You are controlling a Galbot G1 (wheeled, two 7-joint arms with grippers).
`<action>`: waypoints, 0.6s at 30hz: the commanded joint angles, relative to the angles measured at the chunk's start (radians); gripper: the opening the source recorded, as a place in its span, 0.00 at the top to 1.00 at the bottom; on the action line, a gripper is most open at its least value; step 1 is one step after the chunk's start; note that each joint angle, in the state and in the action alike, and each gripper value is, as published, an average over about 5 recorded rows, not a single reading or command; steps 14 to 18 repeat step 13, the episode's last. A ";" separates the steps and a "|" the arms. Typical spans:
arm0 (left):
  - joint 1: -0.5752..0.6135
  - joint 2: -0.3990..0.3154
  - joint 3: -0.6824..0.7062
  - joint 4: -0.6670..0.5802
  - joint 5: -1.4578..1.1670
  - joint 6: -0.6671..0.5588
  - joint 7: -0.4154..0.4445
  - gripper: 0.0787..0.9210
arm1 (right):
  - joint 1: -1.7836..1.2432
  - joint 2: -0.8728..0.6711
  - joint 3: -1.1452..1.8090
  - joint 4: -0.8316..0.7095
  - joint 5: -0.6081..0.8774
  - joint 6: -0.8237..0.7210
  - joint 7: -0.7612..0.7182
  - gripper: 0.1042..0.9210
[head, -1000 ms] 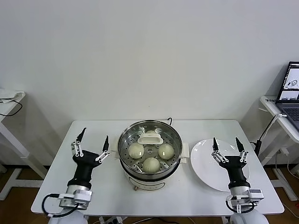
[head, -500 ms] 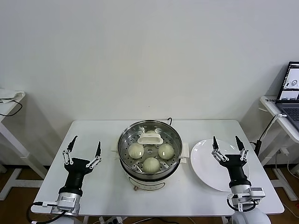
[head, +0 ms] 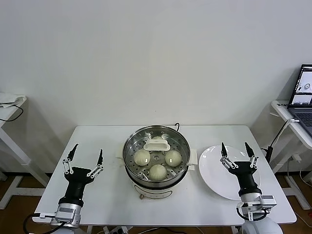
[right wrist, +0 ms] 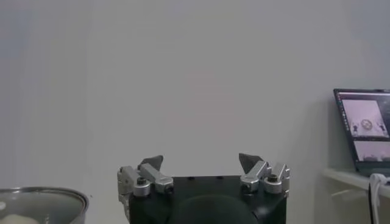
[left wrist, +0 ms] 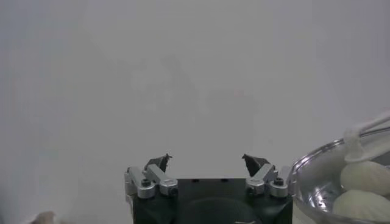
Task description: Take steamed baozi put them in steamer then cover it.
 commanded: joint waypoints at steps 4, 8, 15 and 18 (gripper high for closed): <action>0.006 0.000 -0.008 -0.001 -0.018 -0.007 0.007 0.12 | 0.003 0.001 -0.001 0.010 -0.002 -0.017 0.001 0.12; 0.008 0.000 -0.004 -0.006 -0.018 -0.004 0.011 0.12 | 0.007 -0.001 0.001 0.009 -0.005 -0.028 0.004 0.12; 0.009 -0.001 0.000 -0.007 -0.018 -0.003 0.015 0.12 | 0.007 -0.003 0.002 0.012 -0.006 -0.036 0.005 0.12; 0.009 -0.001 0.000 -0.007 -0.018 -0.003 0.015 0.12 | 0.007 -0.003 0.002 0.012 -0.006 -0.036 0.005 0.12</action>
